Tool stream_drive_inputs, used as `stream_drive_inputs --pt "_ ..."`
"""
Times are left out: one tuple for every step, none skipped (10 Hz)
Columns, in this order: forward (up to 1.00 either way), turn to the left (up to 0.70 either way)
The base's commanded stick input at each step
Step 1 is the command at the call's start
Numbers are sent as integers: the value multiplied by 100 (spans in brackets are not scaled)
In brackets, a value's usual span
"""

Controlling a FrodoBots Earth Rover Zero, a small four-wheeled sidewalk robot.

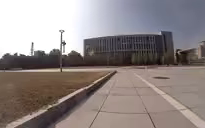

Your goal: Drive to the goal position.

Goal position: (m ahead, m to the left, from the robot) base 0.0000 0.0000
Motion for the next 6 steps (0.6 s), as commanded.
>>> stream_drive_inputs --pt "4 0" --pt "4 0" --pt "4 0" --pt "4 0" --pt "4 0" --pt "4 0"
